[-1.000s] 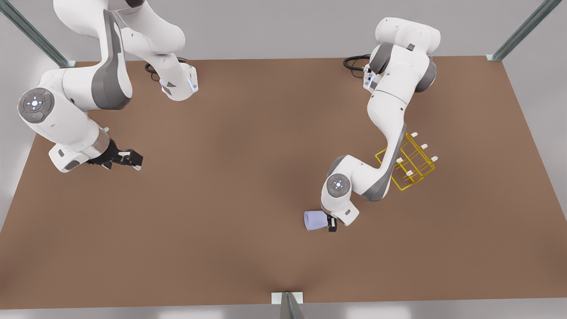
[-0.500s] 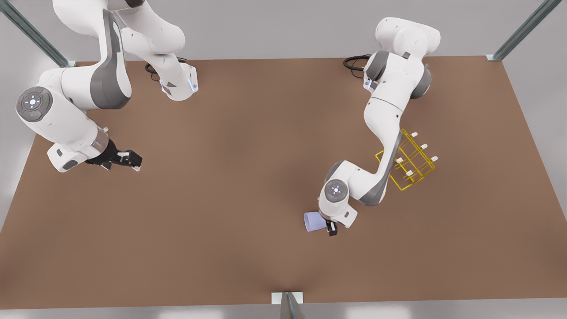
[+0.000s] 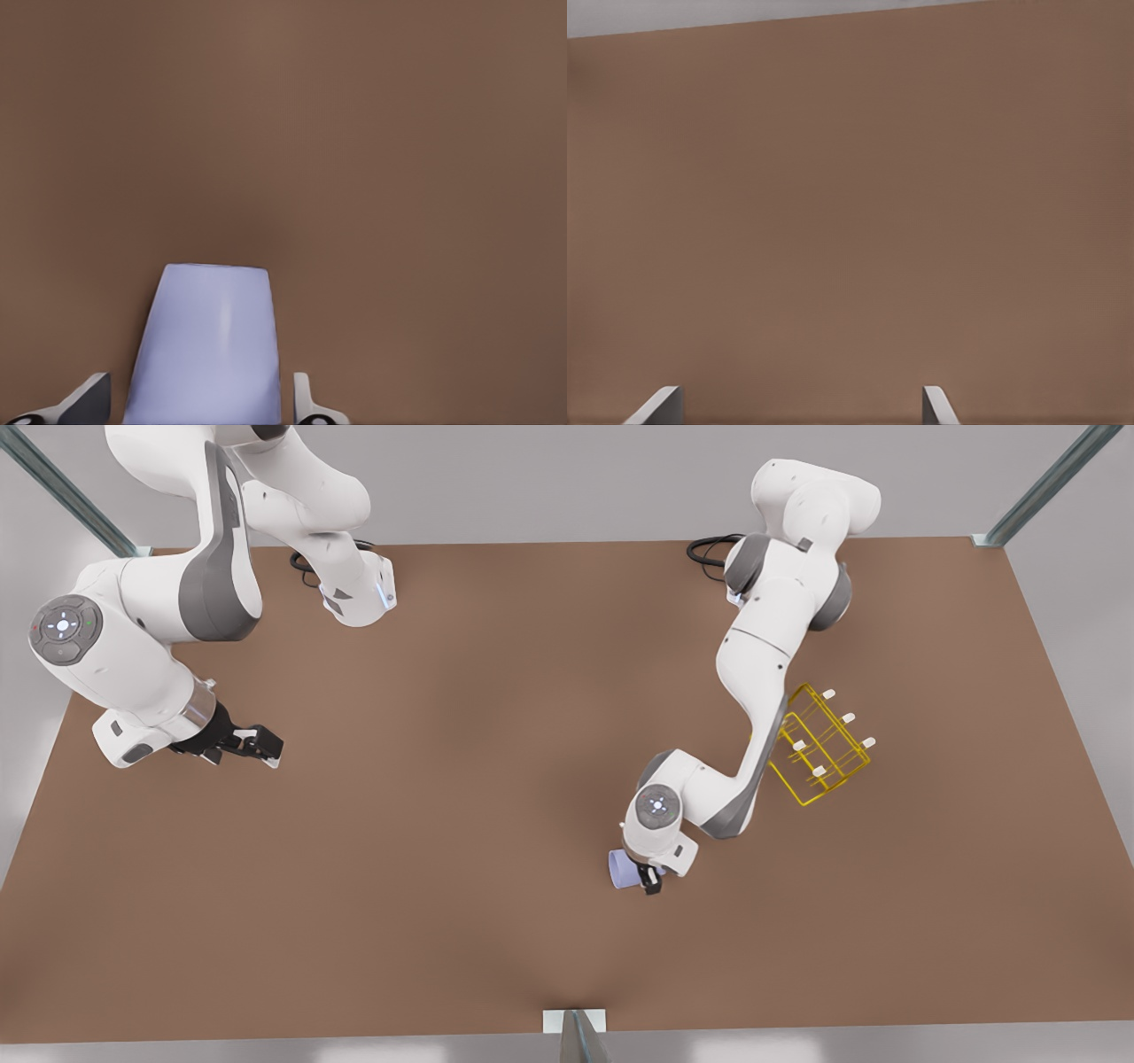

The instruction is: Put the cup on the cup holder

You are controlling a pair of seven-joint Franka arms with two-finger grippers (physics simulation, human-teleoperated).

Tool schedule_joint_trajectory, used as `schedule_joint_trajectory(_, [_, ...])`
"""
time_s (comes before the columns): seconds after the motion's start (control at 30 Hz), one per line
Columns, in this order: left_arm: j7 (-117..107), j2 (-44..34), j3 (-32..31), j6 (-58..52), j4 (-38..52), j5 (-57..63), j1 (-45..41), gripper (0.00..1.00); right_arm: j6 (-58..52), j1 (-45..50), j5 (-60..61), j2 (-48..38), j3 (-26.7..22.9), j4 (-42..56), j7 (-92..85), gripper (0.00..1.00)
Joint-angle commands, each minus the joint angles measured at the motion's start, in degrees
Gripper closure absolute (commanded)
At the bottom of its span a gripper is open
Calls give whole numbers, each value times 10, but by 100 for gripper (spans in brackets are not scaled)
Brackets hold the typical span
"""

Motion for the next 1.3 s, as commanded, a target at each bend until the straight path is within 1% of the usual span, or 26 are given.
schedule_joint_trajectory(0.0, [-44, 3, 0, 22, 0, 0, -1, 0, 5, 0, 0, 0, 0, 0, 7, 0])
schedule_joint_trajectory(0.1, [-44, 14, 3, 28, 0, 3, -8, 0, 5, 0, -1, 2, 0, -2, 7, 0])
schedule_joint_trajectory(0.33, [-46, 11, 4, 16, 0, 3, -20, 0, 6, 1, -1, 3, 0, -3, 7, 0])
schedule_joint_trajectory(0.37, [-46, 11, 5, 17, 0, 3, -20, 6, 6, 1, -1, 3, 0, -3, 7, 0])
schedule_joint_trajectory(0.4, [-43, 11, 5, 20, 0, 3, -20, 22, 8, 1, -1, 3, 0, -3, 7, 0])
schedule_joint_trajectory(0.47, [-40, 12, 7, 24, 0, 7, -20, 22, 7, 0, -1, 3, 0, -4, 7, 0])
schedule_joint_trajectory(0.5, [-39, 13, 7, 24, -1, 13, -20, 19, 7, 1, -1, 3, 0, -3, 7, 0])
schedule_joint_trajectory(0.53, [-39, 13, 7, 21, -1, 13, -20, 19, 7, 1, -1, 3, 0, -3, 7, 0])
schedule_joint_trajectory(0.6, [-32, -6, 4, 2, 0, 8, -13, 19, 7, 0, -1, 3, 0, -3, 6, 0])
schedule_joint_trajectory(0.67, [-22, -49, 0, -46, 0, -3, 5, 19, 4, 0, -1, 3, 0, -2, 6, 0])
schedule_joint_trajectory(0.73, [-2, -65, 6, -93, 0, 1, 7, 19, 2, 0, -1, 3, 0, 0, 6, 0])
schedule_joint_trajectory(0.77, [5, -78, 7, -140, -1, 15, 7, 19, -2, -4, -1, 0, -1, -1, 1, 0])
schedule_joint_trajectory(0.83, [5, -91, 6, -243, -1, 85, -1, 19, -7, -1, 0, 0, -1, 0, 5, 0])
schedule_joint_trajectory(1.0, [-3, -93, 6, -482, -6, 230, -66, 19, -8, 0, 0, 2, -1, -3, 5, 0])
schedule_joint_trajectory(1.03, [-6, -92, 6, -546, -8, 256, -80, 19, -8, -1, 0, 2, -1, -3, 5, 0])
schedule_joint_trajectory(1.07, [-6, -93, 6, -616, -8, 276, -88, 19, -8, -1, 0, 2, -1, -3, 5, 0])
schedule_joint_trajectory(1.13, [-12, -93, 6, -706, -7, 290, -107, 19, -8, 0, 0, 2, -1, -4, 5, 0])
schedule_joint_trajectory(1.23, [-58, -101, 7, -750, -7, 292, -147, 19, -8, 0, -1, 2, -1, -5, 5, 0])
schedule_joint_trajectory(1.27, [-64, -98, 6, -766, -8, 317, -153, 19, -7, 0, 0, 3, -1, -5, 5, 0])
